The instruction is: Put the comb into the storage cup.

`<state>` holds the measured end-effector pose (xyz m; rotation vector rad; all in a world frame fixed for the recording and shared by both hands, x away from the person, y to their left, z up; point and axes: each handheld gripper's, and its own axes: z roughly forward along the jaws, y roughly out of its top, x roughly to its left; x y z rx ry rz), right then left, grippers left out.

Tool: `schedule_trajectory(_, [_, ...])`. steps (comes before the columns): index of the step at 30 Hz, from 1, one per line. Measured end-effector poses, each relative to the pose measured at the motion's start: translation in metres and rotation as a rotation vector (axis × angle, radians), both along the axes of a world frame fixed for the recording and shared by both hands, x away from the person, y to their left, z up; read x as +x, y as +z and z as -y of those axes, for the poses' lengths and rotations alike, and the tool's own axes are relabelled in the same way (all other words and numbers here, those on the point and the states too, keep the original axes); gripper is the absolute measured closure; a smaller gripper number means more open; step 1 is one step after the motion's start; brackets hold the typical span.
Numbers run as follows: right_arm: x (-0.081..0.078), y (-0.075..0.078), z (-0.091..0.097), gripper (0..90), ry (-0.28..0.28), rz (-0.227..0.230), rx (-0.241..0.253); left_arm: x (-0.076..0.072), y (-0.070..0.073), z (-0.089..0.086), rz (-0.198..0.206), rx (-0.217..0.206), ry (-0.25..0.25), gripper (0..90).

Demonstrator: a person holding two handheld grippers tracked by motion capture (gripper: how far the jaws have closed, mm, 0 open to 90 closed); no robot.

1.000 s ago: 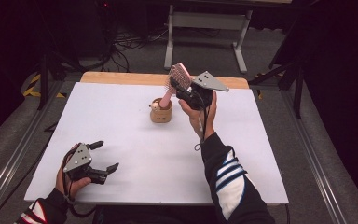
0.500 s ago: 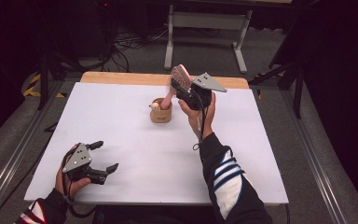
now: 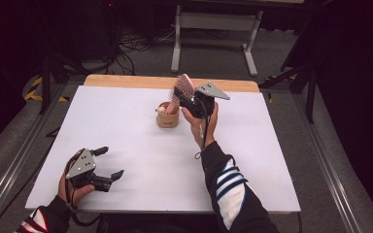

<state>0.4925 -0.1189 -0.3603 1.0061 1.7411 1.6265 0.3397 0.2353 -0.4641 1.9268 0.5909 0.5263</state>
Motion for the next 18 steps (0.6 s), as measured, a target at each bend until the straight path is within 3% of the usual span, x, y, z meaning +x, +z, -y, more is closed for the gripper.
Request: schedule_trajectory(18, [0.007,-0.018,0.0,63.0,0.018,-0.05,0.046,0.0,0.001,0.0,0.004,0.002,0.002,6.0])
